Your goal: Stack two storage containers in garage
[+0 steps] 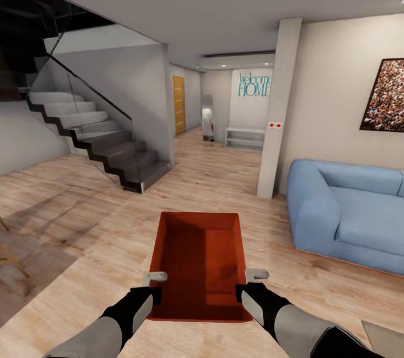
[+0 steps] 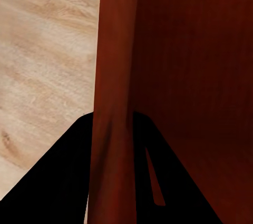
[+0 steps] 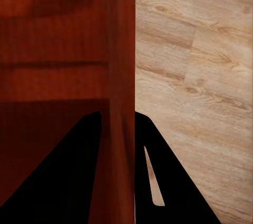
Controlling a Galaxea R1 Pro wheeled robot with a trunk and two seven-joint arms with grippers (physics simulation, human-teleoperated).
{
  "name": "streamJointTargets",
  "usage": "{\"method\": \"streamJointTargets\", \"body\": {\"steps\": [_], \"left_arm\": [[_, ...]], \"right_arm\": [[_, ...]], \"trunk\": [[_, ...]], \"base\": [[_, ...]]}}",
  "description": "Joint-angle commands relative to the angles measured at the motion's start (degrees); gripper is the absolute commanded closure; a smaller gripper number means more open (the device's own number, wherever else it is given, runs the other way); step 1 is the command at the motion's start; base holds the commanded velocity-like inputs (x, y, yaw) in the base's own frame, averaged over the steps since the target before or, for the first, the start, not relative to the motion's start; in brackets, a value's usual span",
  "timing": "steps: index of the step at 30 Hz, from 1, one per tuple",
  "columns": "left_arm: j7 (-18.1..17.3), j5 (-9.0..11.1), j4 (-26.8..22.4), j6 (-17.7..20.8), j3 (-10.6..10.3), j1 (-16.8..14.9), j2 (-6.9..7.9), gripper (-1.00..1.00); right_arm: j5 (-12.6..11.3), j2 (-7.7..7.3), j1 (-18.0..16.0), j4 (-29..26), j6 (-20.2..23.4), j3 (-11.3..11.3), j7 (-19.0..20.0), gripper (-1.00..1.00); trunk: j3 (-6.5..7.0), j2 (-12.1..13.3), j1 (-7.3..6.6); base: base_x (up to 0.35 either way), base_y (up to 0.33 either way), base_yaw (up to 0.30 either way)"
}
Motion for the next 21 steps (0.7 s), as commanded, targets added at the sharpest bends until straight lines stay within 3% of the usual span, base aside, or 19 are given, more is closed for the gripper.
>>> {"method": "streamJointTargets", "body": {"steps": [1, 21], "left_arm": [[0.86, -0.44, 0.05, 0.52, -0.22, 0.06, 0.20, 1.00], [0.77, -0.41, 0.13, 0.66, -0.26, 0.06, 0.12, 1.00]], "right_arm": [[1.91, -0.13, -0.06, -0.14, -1.55, -0.35, -0.58, 1.00], [1.91, -0.13, -0.06, -0.14, -1.55, -0.37, -0.58, 1.00]], "trunk": [[-0.02, -0.04, 0.05], [-0.02, -0.04, 0.05]], "base": [[0.321, 0.000, 0.000], [0.321, 0.000, 0.000]]}}
